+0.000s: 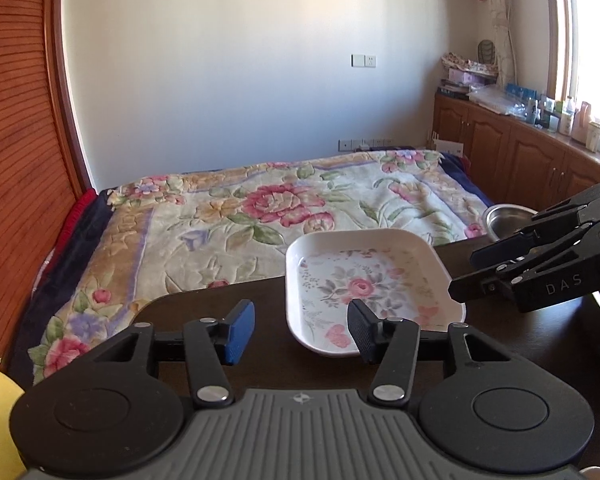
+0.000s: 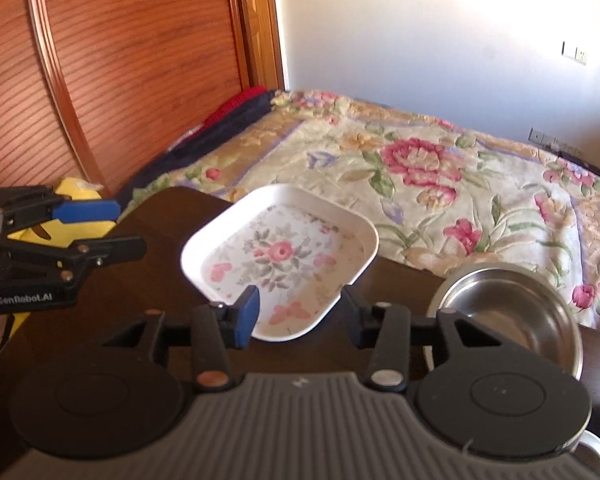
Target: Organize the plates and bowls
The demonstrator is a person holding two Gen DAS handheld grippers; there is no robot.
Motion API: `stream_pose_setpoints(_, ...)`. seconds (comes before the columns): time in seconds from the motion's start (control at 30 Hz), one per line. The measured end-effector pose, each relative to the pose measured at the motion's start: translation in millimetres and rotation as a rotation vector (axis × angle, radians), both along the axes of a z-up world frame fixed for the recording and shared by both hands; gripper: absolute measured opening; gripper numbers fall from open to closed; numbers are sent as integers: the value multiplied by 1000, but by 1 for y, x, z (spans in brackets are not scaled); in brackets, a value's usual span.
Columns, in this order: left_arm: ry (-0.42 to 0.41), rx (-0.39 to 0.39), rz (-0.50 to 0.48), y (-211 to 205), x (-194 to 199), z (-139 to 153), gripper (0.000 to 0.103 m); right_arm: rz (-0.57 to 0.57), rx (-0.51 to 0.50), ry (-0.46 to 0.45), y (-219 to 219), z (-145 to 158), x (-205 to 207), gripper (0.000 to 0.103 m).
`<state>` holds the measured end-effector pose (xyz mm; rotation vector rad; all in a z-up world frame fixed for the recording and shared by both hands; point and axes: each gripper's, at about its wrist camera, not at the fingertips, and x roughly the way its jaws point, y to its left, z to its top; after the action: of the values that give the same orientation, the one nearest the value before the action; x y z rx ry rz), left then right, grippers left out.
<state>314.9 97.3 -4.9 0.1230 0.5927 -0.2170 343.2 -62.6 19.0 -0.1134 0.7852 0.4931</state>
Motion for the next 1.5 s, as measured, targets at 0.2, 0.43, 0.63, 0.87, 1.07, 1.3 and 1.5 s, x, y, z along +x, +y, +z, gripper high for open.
stream_pose_setpoints(0.2,40,-15,-9,3,25,-15,47,-16,-23,45,5,-9,18,46)
stream_pose_setpoints(0.43,69,-22,-12,5,44,-27,40,-29,-39,88,5,-18,33,46)
stream_pose_setpoints(0.63,86,-14,-1,6,52,-37,34,-28,-67,112,8,-26,37,38)
stream_pose_setpoints(0.87,99,-33,6,7,57,-39,33,-19,-85,116,9,-28,40,27)
stream_pose_setpoints(1.07,104,-31,-3,7,61,-42,26,-16,-107,122,11,-29,43,22)
stream_pose_setpoints(1.3,129,-50,-18,3,51,-38,12,-15,-97,126,11,-28,44,19)
stream_pose_setpoints(1.5,120,-45,-30,1,28,-27,13,-39,-57,139,3,-27,43,14)
